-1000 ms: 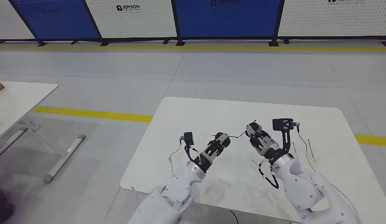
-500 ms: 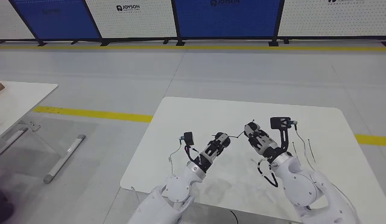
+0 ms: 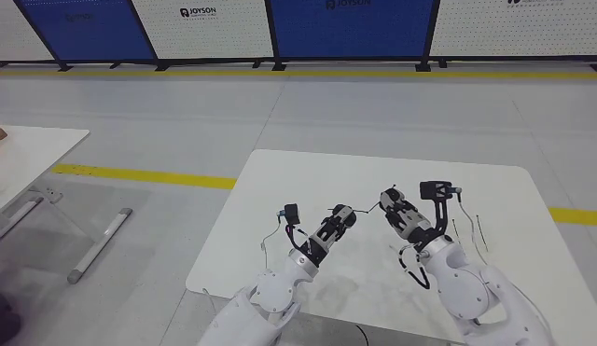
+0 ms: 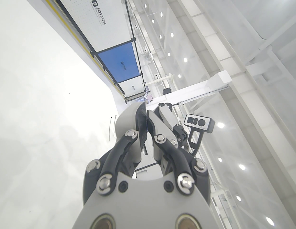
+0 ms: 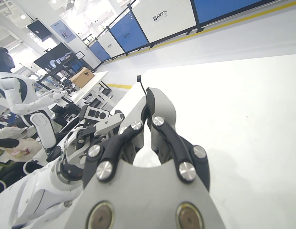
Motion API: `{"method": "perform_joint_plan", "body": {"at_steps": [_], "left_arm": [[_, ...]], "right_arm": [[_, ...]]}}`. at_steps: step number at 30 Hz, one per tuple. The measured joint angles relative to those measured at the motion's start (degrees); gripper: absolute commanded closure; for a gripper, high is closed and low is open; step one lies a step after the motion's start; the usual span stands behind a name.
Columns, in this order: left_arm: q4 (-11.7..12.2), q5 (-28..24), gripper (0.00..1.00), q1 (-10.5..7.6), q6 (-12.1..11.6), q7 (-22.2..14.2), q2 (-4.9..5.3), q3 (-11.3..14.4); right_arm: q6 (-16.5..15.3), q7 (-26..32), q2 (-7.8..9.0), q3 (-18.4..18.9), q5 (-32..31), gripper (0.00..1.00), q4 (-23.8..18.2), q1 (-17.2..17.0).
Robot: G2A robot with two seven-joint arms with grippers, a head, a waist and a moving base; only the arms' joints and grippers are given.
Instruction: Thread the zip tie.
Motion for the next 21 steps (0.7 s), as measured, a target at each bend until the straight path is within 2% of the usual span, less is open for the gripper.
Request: {"method": "perform_joint_plan", "body": {"at_steps": [21], "left_arm": [[0.0, 0.0, 1.0, 0.0, 0.0, 0.0, 0.0, 0.0]], "right_arm": [[-0.63, 1.61, -1.07, 0.74, -1.96, 1.0, -0.26, -0.57]]}}
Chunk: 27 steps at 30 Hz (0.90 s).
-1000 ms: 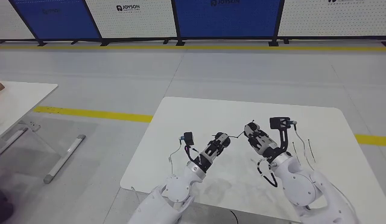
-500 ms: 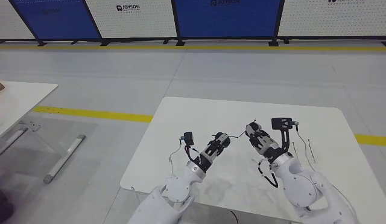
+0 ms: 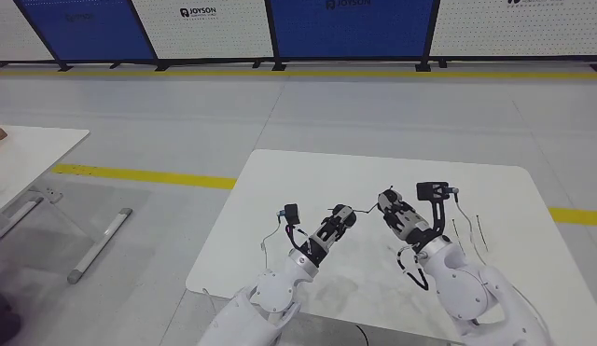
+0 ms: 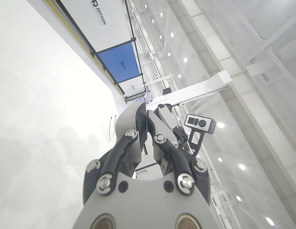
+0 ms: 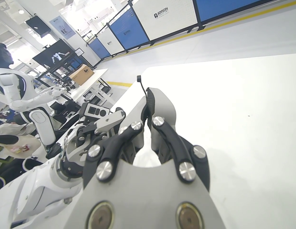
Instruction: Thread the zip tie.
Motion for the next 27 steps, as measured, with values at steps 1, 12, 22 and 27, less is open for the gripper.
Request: {"method": "perform_joint_plan", "body": {"at_steps": [1, 12, 22, 27], "left_arm": [[0.0, 0.0, 1.0, 0.0, 0.0, 0.0, 0.0, 0.0], [0.0, 0.0, 1.0, 0.0, 0.0, 0.0, 0.0, 0.0], [0.0, 0.0, 1.0, 0.0, 0.0, 0.0, 0.0, 0.0], [0.0, 0.0, 1.0, 0.0, 0.0, 0.0, 0.0, 0.0]], "right_arm": [[0.0, -0.22, -0.05, 0.15, -0.09, 1.0, -0.1, -0.12], [-0.97, 0.2, -0.35, 1.38, -0.53, 1.0, -0.46, -1.05], [-0.92, 1.44, -0.84, 1.45, -1.03, 1.0, -0.06, -0.65], [-1.08, 1.48, -1.07, 1.6, -1.28, 1.0, -0.17, -0.65]]}}
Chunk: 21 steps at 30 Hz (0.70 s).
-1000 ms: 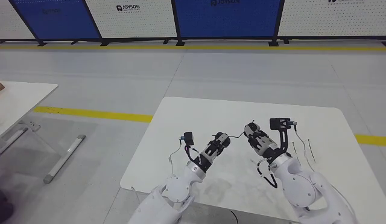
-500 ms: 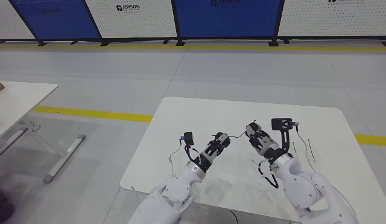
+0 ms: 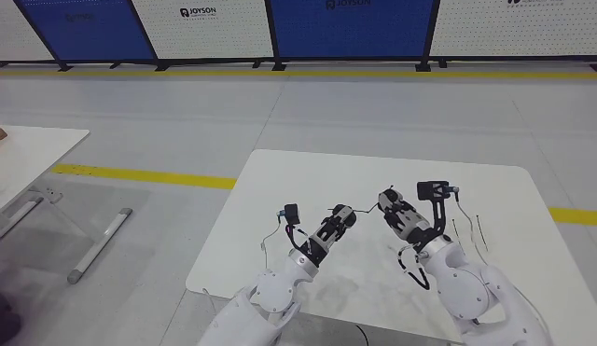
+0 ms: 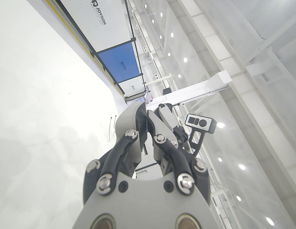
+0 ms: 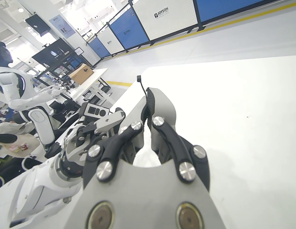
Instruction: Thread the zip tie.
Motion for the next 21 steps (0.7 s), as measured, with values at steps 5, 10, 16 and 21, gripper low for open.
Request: {"method": "perform_joint_plan", "body": {"at_steps": [5, 10, 16, 21], "left_arm": [[0.0, 0.0, 1.0, 0.0, 0.0, 0.0, 0.0, 0.0], [0.0, 0.0, 1.0, 0.0, 0.0, 0.0, 0.0, 0.0], [0.0, 0.0, 1.0, 0.0, 0.0, 0.0, 0.0, 0.0], [0.0, 0.0, 1.0, 0.0, 0.0, 0.0, 0.0, 0.0]], "right_arm": [[-0.16, 0.48, -0.12, 0.39, -0.41, 1.0, -0.47, -0.35], [-0.11, 1.14, -0.37, 0.33, -0.37, 1.0, -0.05, -0.17], [-0.21, 0.7, -0.63, 0.6, -0.47, 1.0, 0.0, -0.15], [-0.24, 0.77, -0.71, 1.22, -0.68, 1.0, -0.39, -0.58]]}}
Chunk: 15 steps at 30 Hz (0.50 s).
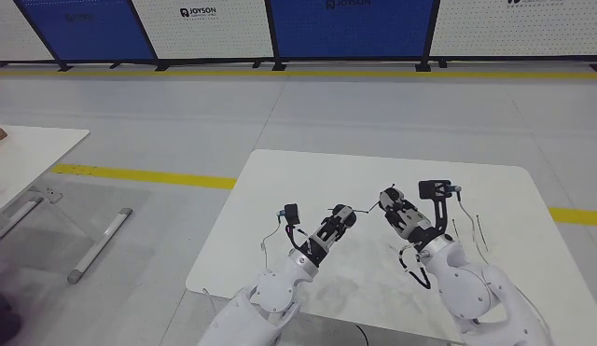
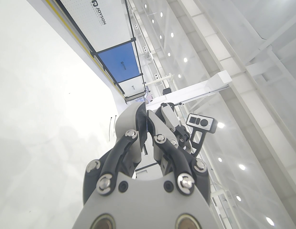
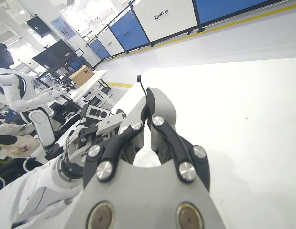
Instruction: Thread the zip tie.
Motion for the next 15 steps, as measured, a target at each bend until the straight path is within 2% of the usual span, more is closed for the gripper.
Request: {"method": "perform_joint_plan", "body": {"at_steps": [15], "left_arm": [[0.0, 0.0, 1.0, 0.0, 0.0, 0.0, 0.0, 0.0]], "right_arm": [[0.31, 1.54, -0.72, -0.7, -0.7, 1.0, 0.9, 0.74]]}}
